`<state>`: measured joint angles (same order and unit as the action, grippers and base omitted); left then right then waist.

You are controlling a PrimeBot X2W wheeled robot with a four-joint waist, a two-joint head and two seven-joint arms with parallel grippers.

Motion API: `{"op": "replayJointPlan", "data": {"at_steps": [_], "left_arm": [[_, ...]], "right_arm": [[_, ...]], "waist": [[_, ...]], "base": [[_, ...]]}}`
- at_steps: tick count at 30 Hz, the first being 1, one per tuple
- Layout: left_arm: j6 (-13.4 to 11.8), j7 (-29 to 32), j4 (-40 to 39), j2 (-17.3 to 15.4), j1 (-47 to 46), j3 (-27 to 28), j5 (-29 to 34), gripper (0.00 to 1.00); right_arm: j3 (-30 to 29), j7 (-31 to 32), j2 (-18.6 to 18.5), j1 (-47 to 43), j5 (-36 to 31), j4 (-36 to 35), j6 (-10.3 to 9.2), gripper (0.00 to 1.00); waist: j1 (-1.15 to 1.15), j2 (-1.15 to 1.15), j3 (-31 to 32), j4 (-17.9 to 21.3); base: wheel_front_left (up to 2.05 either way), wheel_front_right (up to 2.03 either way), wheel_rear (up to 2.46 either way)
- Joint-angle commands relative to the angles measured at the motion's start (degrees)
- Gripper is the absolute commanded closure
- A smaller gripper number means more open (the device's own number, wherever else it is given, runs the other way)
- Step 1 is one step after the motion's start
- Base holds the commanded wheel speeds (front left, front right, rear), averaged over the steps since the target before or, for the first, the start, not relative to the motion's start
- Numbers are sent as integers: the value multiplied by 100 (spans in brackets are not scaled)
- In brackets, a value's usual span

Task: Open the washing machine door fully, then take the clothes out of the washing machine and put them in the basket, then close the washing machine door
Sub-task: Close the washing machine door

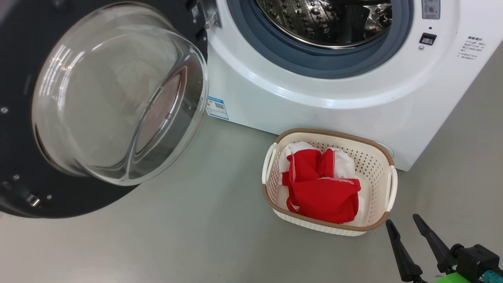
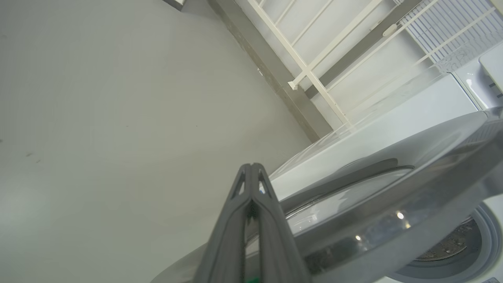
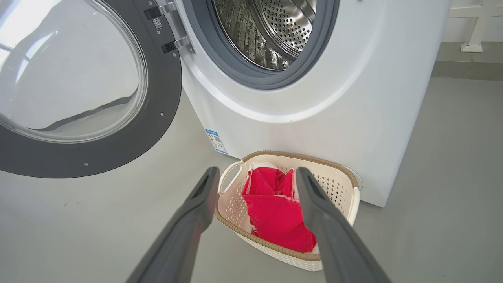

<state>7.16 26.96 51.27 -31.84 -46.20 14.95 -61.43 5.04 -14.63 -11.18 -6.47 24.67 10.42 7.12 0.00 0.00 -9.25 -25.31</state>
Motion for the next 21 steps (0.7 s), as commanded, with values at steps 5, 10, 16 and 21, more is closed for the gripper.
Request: {"op": "replayJointPlan", "data": {"at_steps": [5,10,16,21], "left_arm": [[33,637,-269,-507,-63,12,-337,100],[33,977,-484,-492,75,-93,-510,100],[33,1386,-897,-514,371,-218,-751,100],[33,1717,-1286,-542,632,-328,-913,100]], "right_arm": [[92,-37,-139,149,-23,-149,36,0],[66,-37,-132,148,-29,-149,36,0],[58,-37,-119,141,-40,-146,36,0],[23,-37,-94,106,-64,-165,36,0]], "waist": [[0,0,-63,62],[0,0,-51,58],[0,0,55,55],[0,0,180,62]], "base": [[0,0,0],[0,0,0],[0,0,0],[0,0,0]]}}
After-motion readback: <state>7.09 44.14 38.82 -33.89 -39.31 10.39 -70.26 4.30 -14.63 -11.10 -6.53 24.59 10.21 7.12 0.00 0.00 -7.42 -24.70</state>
